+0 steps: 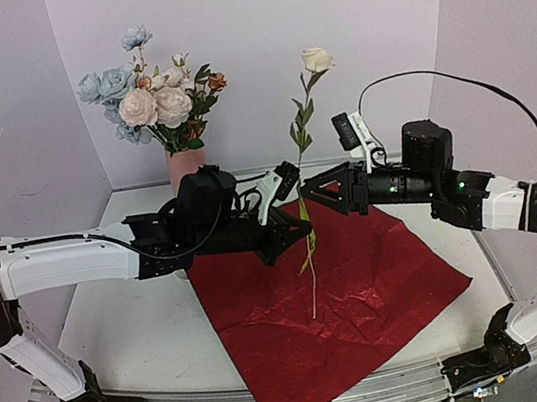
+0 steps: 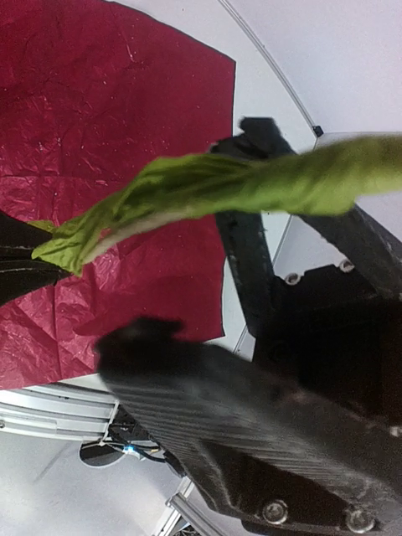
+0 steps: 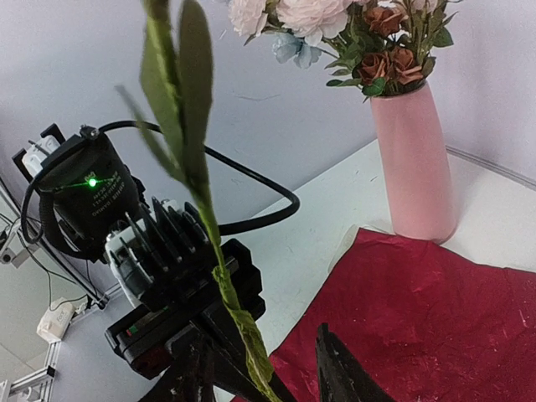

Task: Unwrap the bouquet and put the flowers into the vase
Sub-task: Insert the fake flower into the vase.

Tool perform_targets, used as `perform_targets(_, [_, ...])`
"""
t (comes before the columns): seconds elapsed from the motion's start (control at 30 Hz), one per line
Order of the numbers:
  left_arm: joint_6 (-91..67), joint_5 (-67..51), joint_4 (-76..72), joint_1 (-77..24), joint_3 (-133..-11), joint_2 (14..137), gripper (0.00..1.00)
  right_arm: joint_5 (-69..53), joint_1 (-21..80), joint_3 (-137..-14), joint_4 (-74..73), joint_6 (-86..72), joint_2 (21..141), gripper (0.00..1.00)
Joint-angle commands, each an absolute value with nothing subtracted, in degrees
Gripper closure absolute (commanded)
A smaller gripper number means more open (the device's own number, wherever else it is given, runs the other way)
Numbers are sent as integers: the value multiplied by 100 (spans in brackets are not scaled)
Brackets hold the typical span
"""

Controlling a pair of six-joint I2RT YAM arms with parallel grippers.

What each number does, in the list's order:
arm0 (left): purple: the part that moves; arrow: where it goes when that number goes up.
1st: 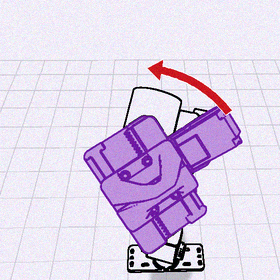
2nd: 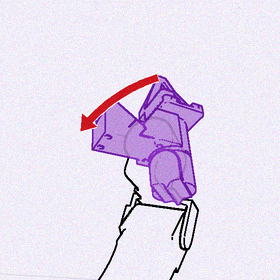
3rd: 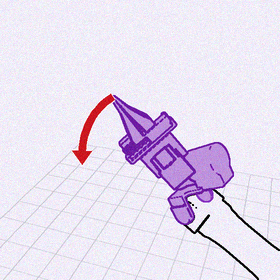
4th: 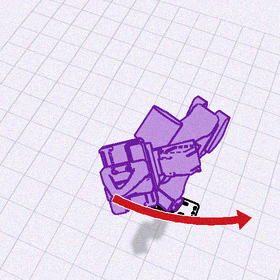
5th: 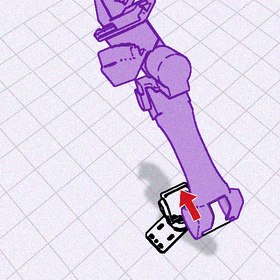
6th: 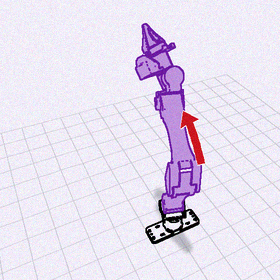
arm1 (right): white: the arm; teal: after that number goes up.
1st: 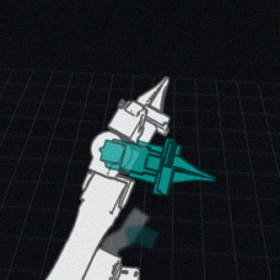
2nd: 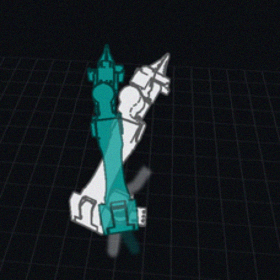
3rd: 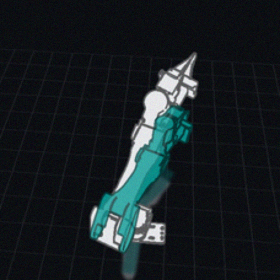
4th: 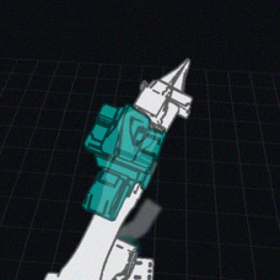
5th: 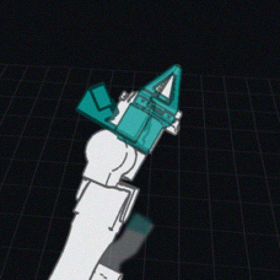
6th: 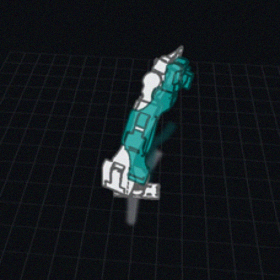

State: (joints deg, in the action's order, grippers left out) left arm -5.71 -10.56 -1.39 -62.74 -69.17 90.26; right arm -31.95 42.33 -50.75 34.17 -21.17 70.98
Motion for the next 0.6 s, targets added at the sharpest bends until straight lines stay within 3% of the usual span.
perform_targets(0.0, [-431, -1251, -85, -6294, -7156, 8804, 100, -3718, 4260, -5389, 3551, -2048, 7213, 60])
perform_targets(0.47, [-292, -1361, 184, -6293, -7242, 8879, 100, -3726, 4263, -5476, 3551, -2052, 7295, 82])
perform_targets(0.57, [-273, -1329, 185, -6293, -7242, 8881, 100, -3693, 4263, -5484, 3547, -2063, 7296, 96])
